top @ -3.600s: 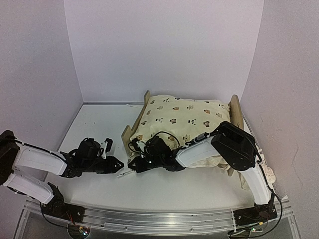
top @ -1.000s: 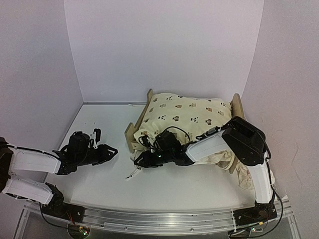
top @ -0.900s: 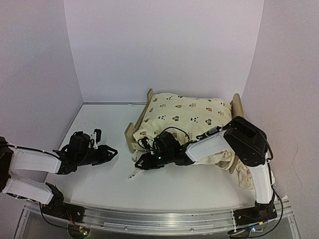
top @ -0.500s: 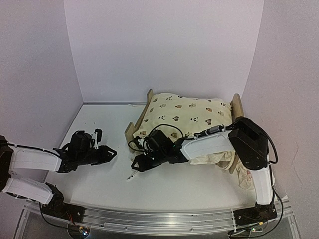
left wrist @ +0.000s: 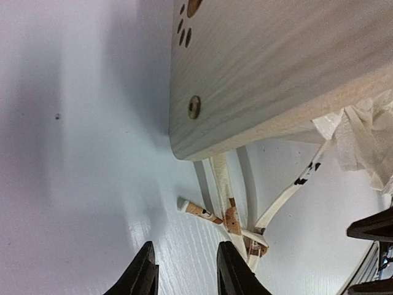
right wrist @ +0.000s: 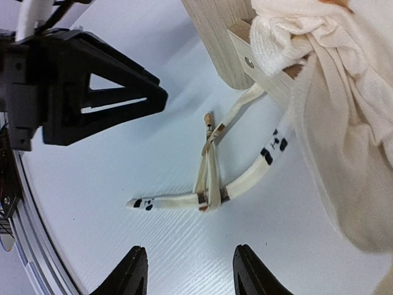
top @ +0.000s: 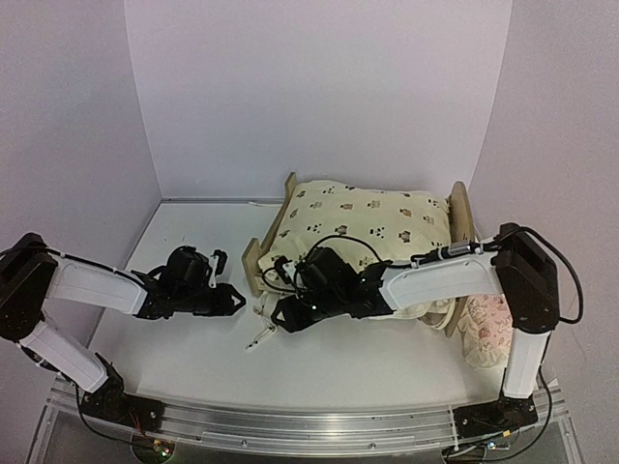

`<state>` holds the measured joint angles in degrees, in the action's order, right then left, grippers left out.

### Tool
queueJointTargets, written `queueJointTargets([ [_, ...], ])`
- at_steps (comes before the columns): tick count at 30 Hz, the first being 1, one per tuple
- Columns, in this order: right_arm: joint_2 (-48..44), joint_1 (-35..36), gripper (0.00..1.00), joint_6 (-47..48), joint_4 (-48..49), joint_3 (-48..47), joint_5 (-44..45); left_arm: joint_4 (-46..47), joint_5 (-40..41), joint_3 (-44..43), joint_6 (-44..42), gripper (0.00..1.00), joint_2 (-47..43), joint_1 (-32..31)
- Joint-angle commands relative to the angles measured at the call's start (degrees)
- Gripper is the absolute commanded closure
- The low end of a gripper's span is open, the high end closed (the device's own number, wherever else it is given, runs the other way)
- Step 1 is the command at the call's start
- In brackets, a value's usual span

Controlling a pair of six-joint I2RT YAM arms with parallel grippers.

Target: Set up the pet bed

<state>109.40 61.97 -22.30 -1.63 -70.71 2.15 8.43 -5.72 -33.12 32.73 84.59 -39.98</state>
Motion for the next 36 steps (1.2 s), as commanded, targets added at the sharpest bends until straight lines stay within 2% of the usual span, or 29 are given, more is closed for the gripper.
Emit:
queueJointTargets([
  [1, -6.0, 0.6, 0.51, -0.2, -0.8, 4.4, 3.9, -4.5, 5.1, -5.2, -1.4, 0.66, 3.8, -3.1],
  [22, -10.5, 1.0, 0.52, -0.9, 1.1, 13.1, 4.2, -6.3, 14.3, -11.5, -0.1, 0.65, 12.4, -7.5],
  [30, -11.4, 0.9, 0.52, -1.1, 2.8, 14.7, 4.2, -6.8, 18.8, -12.7, 3.5, 0.58, 13.2, -9.8],
  [36, -11.6, 0.9, 0.52, -1.6, 3.3, 15.6, 3.7, -4.6, 20.8, -11.9, 7.1, 0.57, 14.0, -10.1],
])
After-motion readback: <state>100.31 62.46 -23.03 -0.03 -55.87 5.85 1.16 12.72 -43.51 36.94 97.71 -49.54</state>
